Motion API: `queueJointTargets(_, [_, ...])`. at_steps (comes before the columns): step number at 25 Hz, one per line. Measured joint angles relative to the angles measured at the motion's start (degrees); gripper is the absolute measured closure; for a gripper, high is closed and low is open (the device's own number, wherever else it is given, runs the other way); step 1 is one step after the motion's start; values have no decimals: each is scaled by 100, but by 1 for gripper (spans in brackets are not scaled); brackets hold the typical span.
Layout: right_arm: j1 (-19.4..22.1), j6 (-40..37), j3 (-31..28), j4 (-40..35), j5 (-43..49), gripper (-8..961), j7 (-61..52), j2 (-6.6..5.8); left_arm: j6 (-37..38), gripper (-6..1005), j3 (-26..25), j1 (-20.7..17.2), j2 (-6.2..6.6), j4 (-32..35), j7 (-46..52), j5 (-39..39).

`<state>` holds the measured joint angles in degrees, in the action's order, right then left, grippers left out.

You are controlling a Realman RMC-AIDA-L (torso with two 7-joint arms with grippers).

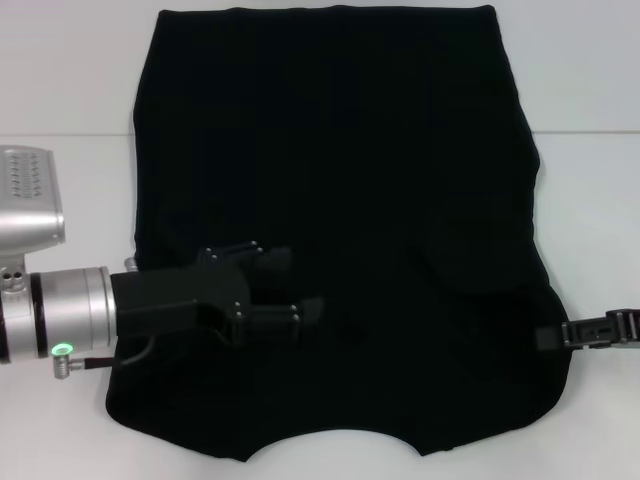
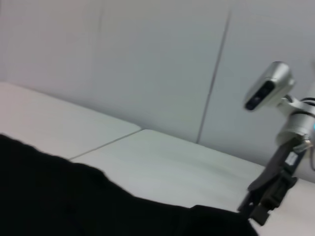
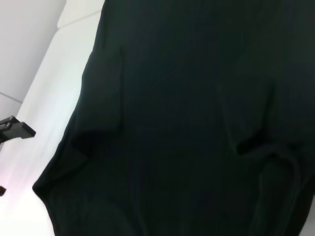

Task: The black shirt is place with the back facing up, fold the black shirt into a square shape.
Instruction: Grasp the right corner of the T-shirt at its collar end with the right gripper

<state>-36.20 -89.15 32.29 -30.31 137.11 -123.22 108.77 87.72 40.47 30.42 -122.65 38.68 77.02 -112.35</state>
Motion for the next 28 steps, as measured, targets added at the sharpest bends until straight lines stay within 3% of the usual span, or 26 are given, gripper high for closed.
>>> queueJointTargets(19, [40, 408, 16, 49, 34, 313, 153, 76, -2, 134, -206, -46, 43, 17, 64, -41])
queueJointTargets(24, [72, 579, 20, 54, 36, 491, 215, 152, -5, 135, -206, -37, 51, 17, 68, -42])
queueJointTargets(28, [83, 591, 27, 55, 43, 741, 230, 165, -22, 135, -207, -32, 49, 16, 68, -42])
